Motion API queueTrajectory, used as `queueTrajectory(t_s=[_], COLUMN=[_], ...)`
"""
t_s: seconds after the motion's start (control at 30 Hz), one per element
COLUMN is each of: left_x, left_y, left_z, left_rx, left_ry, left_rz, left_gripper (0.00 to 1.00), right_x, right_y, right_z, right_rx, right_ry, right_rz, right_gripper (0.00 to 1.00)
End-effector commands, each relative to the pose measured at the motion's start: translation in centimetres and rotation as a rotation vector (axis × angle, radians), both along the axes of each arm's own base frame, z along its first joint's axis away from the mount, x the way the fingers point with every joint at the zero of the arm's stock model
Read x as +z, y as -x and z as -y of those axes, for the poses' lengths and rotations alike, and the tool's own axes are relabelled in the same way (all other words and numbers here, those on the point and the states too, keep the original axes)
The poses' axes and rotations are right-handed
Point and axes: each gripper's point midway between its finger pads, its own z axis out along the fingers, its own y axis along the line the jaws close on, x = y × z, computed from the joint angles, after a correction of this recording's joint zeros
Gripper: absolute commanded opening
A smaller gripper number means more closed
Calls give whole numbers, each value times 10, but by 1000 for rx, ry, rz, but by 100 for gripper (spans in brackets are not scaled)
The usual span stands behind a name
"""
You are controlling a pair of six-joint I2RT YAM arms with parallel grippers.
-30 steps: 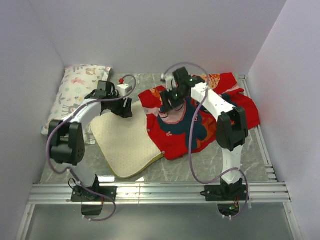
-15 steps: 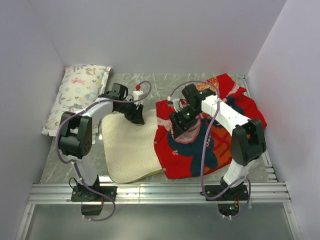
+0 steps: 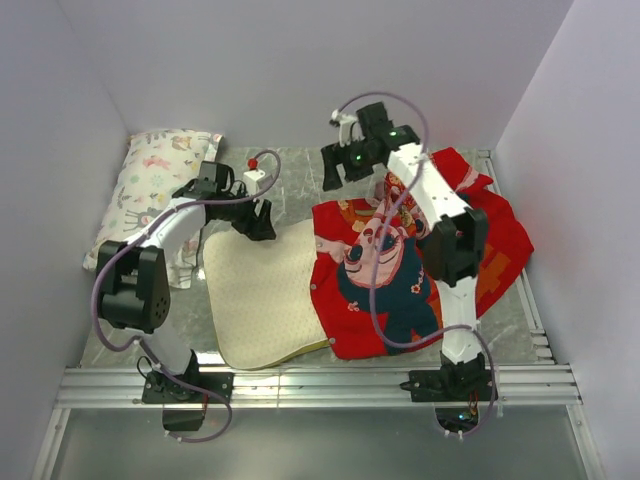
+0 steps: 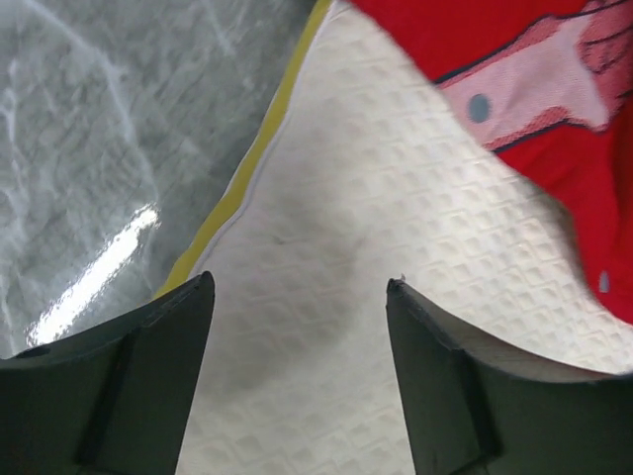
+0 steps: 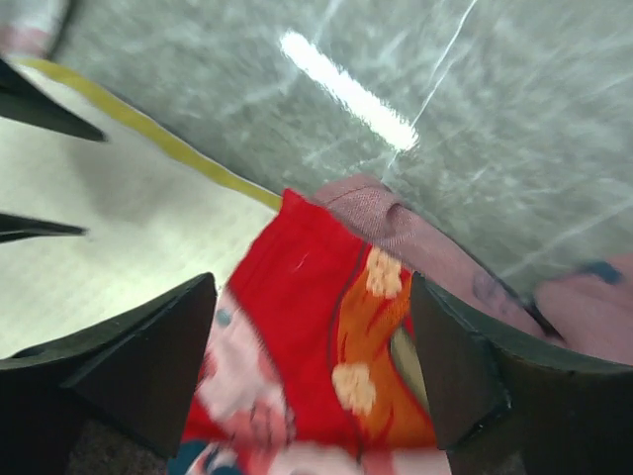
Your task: Put the pillow into the pillowcase
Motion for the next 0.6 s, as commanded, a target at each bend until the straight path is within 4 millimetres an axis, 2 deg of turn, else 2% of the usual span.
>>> queueTrajectory(t_s=[0.0,0.03,0.07,0.13,0.23,0.37,0.57], left_x=[-8,-8,-12,-17,-33,-52,-59], left_y=[-8,-8,-7,-6,1,12,9], left_z=[-8,-9,-11,-13,-16,-14,-15], left_rx=[33,40,42,38,22,0,0], left_ry=[-27,-24,-32,-47,-72,-61,-64], left_rz=[-16,-17,-28,-37,-73,-122,-117], left_gripper=[76,78,92,94,93,89,87], right_x=[-38,-46,-49,-63,-80,-88,-92], right_y=[2,4,0,4,11,14,-4], right_z=[-19,-20,-20,-20,-24,-36,-37], right_rx=[67,76,78,86,108,117,50], right_ry=[28,36,37,52,58,33,73], right_rz=[-52,-58,-43,-62,-93,-101,-41], right_gripper=[88,88,88,88,84,79,84])
